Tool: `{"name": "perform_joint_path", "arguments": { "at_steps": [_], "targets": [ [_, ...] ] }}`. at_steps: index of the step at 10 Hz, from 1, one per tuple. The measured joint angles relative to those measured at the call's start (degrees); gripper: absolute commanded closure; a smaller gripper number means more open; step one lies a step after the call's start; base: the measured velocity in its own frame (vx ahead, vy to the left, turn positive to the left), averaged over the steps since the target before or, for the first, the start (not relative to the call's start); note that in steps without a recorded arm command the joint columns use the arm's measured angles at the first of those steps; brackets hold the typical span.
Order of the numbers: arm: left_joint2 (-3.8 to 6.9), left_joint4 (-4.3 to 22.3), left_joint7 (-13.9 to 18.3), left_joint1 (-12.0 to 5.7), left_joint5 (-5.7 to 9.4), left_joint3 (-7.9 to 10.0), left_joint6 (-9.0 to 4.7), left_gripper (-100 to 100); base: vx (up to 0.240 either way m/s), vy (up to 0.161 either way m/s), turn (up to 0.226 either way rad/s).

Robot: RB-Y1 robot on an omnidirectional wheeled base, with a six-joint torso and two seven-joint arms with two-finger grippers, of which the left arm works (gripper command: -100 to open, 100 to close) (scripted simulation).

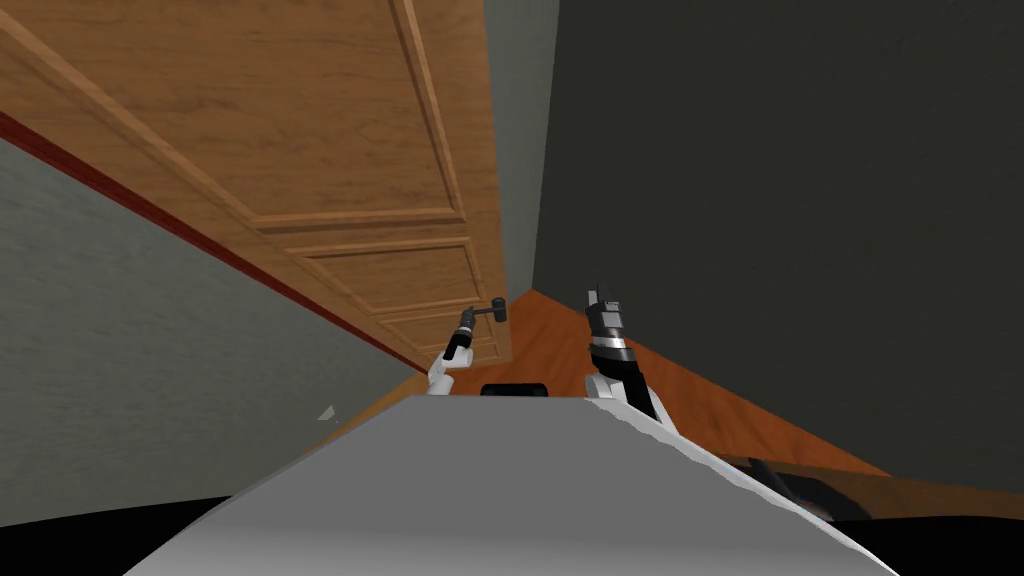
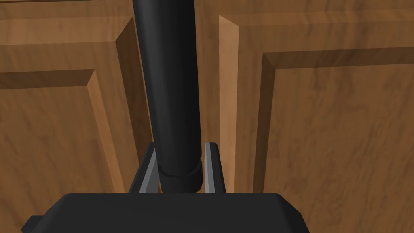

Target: Push the door open

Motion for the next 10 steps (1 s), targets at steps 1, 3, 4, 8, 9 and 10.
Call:
{"name": "perform_joint_path", "arguments": {
  "at_steps": [1, 3, 4, 8, 9, 10],
  "targets": [
    [-0.45, 0.18, -0.67, -0.19, 0.33, 0.24, 0.04, 100, 0.154, -0.111, 0.158],
    [-1.1, -0.68, -1.81, 0.32, 1.02, 0.69, 0.09, 100, 0.162, -0.125, 0.152],
    [-1.42, -0.96, -2.25, 0.53, 1.37, 0.97, 0.27, 100, 0.143, -0.118, 0.192],
    [-2.87, -1.57, -4.02, 1.05, 2.46, 2.28, 0.01, 100, 0.115, -0.164, 0.133],
    [-2.95, -1.57, -4.22, 1.02, 2.76, 2.53, -0.18, 100, 0.069, -0.169, 0.048],
    [-3.49, -2.14, -4.48, 1.52, 2.88, 2.52, -0.11, 100, 0.042, -0.182, 0.053]
  ]
}}
